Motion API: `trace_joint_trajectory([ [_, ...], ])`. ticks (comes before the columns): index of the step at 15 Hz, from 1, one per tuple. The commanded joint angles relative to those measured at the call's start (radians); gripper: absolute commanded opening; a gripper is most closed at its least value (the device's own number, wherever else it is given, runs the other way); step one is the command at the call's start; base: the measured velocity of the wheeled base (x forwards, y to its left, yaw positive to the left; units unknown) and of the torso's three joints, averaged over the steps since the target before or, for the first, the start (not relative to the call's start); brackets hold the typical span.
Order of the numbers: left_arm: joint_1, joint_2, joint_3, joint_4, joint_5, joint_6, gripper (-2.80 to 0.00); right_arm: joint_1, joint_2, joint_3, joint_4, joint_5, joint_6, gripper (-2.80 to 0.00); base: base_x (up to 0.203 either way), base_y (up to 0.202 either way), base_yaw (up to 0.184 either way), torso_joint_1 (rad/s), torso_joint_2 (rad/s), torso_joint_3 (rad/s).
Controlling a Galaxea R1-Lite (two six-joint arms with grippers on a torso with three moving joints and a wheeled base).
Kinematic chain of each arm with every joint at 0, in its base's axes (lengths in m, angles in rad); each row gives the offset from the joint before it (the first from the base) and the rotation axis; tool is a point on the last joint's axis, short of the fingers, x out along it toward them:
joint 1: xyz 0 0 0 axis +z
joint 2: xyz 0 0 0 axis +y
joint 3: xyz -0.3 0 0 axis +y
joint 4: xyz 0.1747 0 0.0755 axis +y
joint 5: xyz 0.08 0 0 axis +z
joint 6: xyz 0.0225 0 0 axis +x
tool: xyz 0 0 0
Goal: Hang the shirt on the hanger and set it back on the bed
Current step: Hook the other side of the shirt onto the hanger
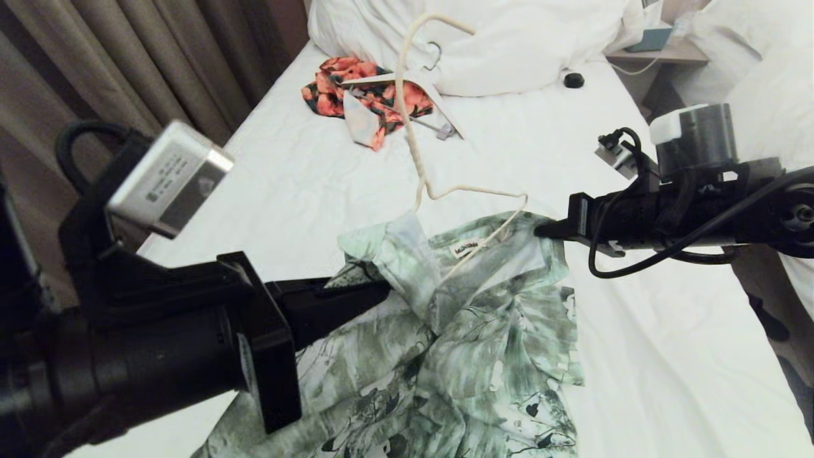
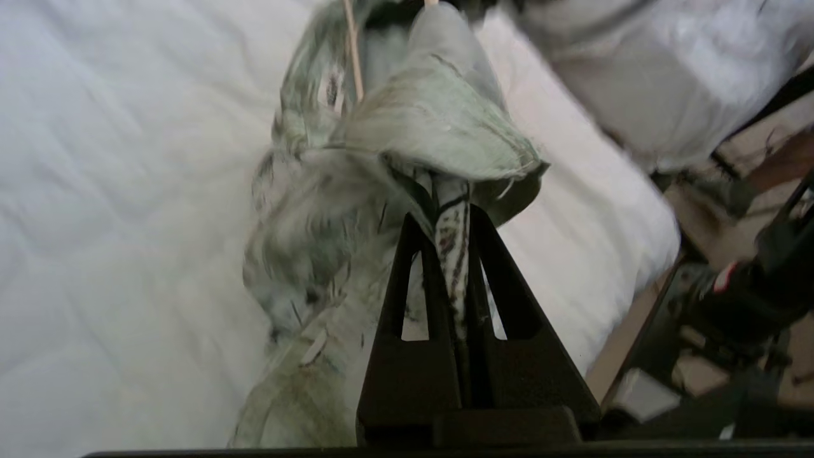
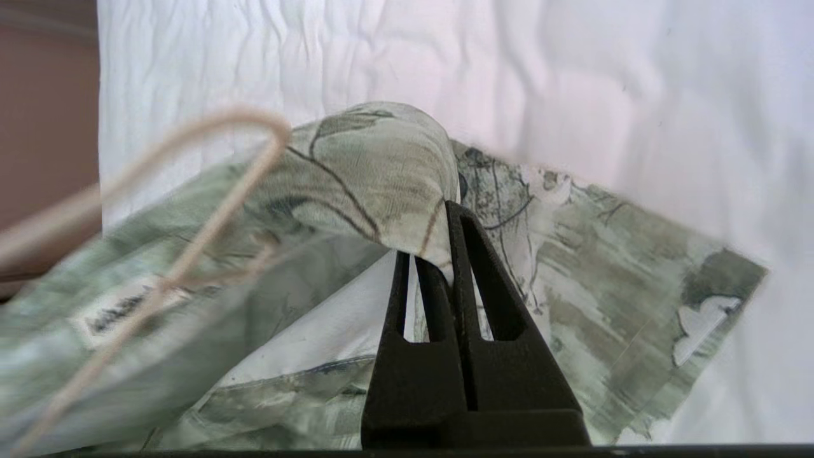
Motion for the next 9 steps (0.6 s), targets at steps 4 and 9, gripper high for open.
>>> trace_joint_trajectory([
  [4,-0.001,-0.067,0.041,-0.003,0.002,0.000,-2.80,-0.002,0.018,-0.039,0.028,0.002,-0.012,-2.80,0.000,0.000,0.000,0.000,0.00,0.000],
  [9,-0.016,-0.097,0.038,0.021,0.001,0.000,-2.80,-0.001,0.047,-0.100,0.028,0.001,-0.012,-2.80,0.000,0.000,0.000,0.000,0.00,0.000],
])
